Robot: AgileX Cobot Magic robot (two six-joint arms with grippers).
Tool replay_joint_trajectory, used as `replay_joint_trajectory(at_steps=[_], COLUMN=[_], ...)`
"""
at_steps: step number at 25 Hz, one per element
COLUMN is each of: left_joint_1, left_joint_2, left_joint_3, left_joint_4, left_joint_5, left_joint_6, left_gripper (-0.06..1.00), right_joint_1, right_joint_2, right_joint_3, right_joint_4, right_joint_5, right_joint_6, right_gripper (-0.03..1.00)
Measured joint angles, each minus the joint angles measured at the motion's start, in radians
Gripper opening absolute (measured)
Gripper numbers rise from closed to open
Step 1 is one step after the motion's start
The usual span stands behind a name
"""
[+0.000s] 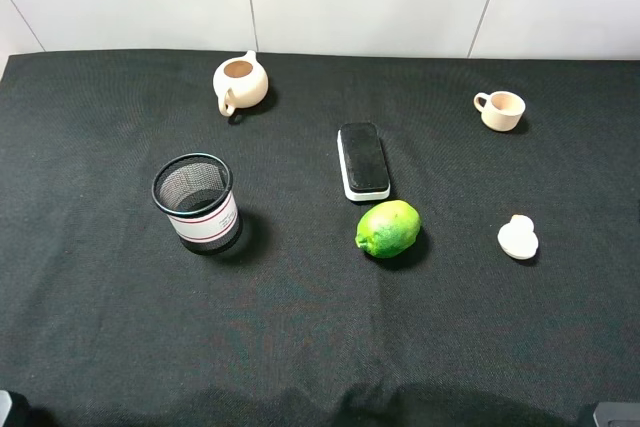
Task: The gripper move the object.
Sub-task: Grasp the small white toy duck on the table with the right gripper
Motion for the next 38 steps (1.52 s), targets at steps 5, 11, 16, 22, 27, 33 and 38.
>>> replay_joint_trajectory(at_steps=[5,11,16,22,27,33,38], left_joint_1=[0.0,0.0,0.0,0.0,0.0,0.0,0.0], left_joint_2=[0.0,0.0,0.0,0.0,0.0,0.0,0.0], left_joint_3=[0.0,0.0,0.0,0.0,0.0,0.0,0.0], left_joint_4=[0.0,0.0,0.0,0.0,0.0,0.0,0.0], left_joint_5=[0.0,0.0,0.0,0.0,0.0,0.0,0.0], left_joint_6=[0.0,0.0,0.0,0.0,0.0,0.0,0.0], left_gripper=[0.99,0.99,0.99,0.99,0.99,0.99,0.99], right_joint_1=[0.0,0.0,0.0,0.0,0.0,0.039,0.104], right_joint_2=[0.157,0.3,0.392,0.487,0.551,0.606,0.695], right_joint_3=[-0.02,-0.022,-0.022,-0.023,-0.024,-0.024,-0.024], right_joint_4=[0.009,0.062,0.084,0.108,0.12,0.122,0.096], right_joint_5=[-0.012,-0.071,-0.118,-0.164,-0.179,-0.216,-0.274], right_joint_6=[-0.003,-0.032,-0.041,-0.045,-0.051,-0.051,-0.018], right_gripper=[0.69,0.69,0.69,0.69,0.69,0.69,0.69])
